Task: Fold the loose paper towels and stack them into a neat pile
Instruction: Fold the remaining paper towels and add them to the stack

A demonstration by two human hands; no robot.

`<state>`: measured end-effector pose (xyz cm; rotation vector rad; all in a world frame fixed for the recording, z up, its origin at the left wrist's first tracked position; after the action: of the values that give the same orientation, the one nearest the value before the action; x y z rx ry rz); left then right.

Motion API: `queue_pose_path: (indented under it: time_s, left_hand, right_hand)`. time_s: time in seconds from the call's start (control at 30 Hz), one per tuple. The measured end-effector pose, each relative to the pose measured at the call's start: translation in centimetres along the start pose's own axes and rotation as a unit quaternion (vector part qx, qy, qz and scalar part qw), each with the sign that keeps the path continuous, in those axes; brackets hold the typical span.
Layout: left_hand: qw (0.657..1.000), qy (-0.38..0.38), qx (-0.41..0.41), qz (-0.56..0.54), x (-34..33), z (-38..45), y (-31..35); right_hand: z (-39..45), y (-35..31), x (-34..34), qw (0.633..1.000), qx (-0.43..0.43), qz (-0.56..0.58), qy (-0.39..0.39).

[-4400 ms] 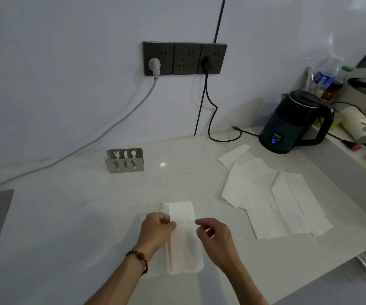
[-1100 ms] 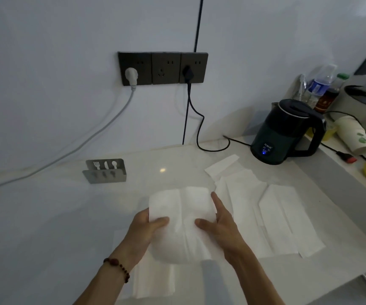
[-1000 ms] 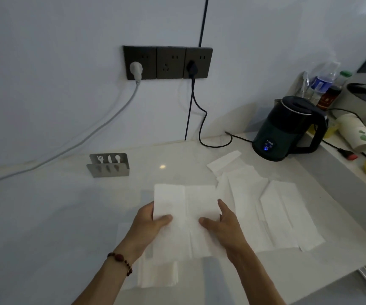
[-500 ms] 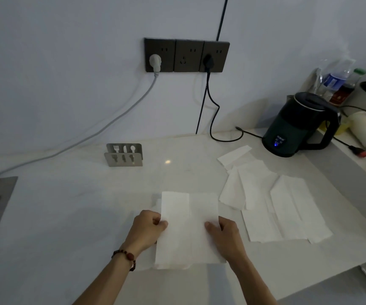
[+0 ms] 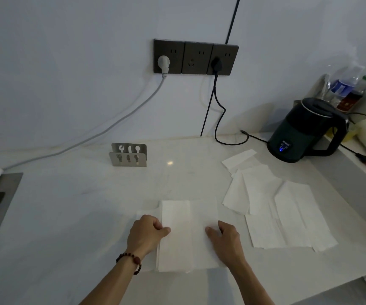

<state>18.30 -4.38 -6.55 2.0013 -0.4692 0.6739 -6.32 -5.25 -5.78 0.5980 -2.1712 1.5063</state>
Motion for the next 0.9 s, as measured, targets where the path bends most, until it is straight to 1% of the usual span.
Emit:
queue_pose_path:
  time_s: [0.1, 0.57, 0.67, 0.77, 0.8, 0.83, 0.87, 0.9]
  left_hand:
    - [1.000, 0.003, 0.003, 0.002, -0.1, 0.1, -0.2]
    - [1.000, 0.011, 0.019, -0.019, -0.4, 0.3, -1.2]
    - [1.000, 0.013, 0.021, -0.015, -0.3, 0.3, -1.4]
    - [1.000, 0.012, 0.021, -0.009, -0.3, 0.3, -1.5]
    - [1.000, 0.013, 0.020, -0.006, -0.3, 0.4, -1.5]
    - [1.000, 0.016, 0.019, -0.003, -0.3, 0.3, -1.5]
    - [1.000, 0.018, 0.019, -0.002, -0.2, 0.3, -1.5]
    - [1.000, 0.022, 0.018, 0.001, -0.1, 0.3, -1.6]
  right_hand:
    - [0.2, 0.4, -0.1, 1.000, -0.004, -0.015, 0.002]
    - [0.8, 0.7, -0.7, 1.000, -0.010, -0.020, 0.001]
    - [1.0, 1.3, -0.8, 0.999, -0.025, -0.037, 0.000]
    - [0.8, 1.0, -0.9, 0.998, -0.019, -0.056, 0.011]
    - [0.7, 1.0, -0.7, 0.996, -0.020, -0.078, 0.027]
    - [0.7, 0.8, -0.6, 0.991, 0.001, -0.125, 0.054]
    - [0.6, 0.0, -0.5, 0.979, 0.043, -0.186, 0.078]
    - [0.4, -1.2, -1.0, 0.961, 0.103, -0.238, 0.093]
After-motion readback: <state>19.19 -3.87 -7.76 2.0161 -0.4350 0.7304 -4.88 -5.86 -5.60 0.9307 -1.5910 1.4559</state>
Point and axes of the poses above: each hand's wrist, its own z-axis towards the middle knuckle, its own x-axis out of the back of the hand, y = z × x, the point moved 8 cm from there along z, towards the middle knuckle, and after that the axes turned 1 degree about x, right-handed, at the moved point
